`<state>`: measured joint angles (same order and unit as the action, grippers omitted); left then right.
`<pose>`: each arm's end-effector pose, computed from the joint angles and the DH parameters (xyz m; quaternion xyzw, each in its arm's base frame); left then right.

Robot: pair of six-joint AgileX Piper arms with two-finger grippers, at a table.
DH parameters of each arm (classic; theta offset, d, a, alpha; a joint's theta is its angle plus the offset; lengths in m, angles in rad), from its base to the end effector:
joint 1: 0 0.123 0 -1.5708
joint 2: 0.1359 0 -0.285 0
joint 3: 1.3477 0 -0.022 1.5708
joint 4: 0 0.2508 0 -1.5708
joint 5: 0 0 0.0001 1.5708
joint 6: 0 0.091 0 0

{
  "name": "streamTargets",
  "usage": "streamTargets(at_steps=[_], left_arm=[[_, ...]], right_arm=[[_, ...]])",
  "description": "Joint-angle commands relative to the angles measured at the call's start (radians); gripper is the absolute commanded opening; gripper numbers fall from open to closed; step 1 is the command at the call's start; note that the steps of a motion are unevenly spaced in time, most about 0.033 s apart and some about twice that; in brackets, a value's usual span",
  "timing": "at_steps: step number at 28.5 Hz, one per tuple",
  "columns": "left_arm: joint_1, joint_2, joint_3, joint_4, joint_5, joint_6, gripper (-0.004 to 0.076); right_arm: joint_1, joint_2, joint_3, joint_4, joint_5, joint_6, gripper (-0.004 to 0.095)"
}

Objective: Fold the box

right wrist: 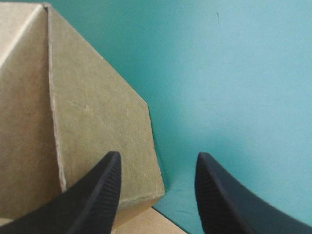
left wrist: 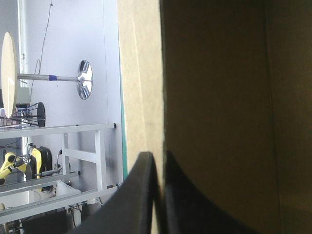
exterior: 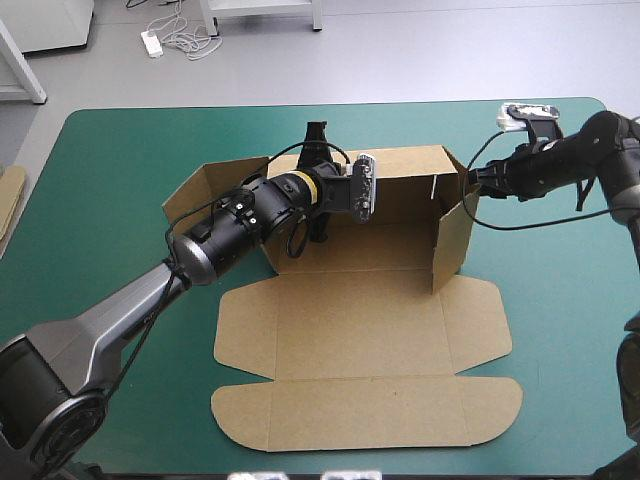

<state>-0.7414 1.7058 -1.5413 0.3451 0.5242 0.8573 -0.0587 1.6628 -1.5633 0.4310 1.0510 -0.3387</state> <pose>0.3078 -0.2609 0.3513 0.6887 0.5421 0.1716 0.4498 0.3610 0.0119 0.3472 -0.0763 0.9442 0.1538 0.2811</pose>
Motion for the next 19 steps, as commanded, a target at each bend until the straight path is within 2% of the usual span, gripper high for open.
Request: streamTargets(at_steps=[1,6,14,19], left_arm=[[-0.009,-0.028,-0.018,-0.047,0.007,-0.031,-0.0009],[-0.009,-0.028,-0.018,-0.047,0.009,-0.031,-0.0009],[-0.009,-0.028,-0.018,-0.047,0.013,-0.031,-0.0009],[-0.009,-0.028,-0.018,-0.047,0.020,-0.031,-0.0009]], right_arm=[[-0.005,-0.118,0.089,0.106,-0.120,-0.103,0.0439],[-0.005,-0.200,0.238,0.197,-0.219,-0.239,0.0439],[-0.004,-0.342,0.509,0.430,-0.359,-0.590,0.0412],[-0.004,-0.363,0.557,0.430,-0.404,-0.647,0.0412]])
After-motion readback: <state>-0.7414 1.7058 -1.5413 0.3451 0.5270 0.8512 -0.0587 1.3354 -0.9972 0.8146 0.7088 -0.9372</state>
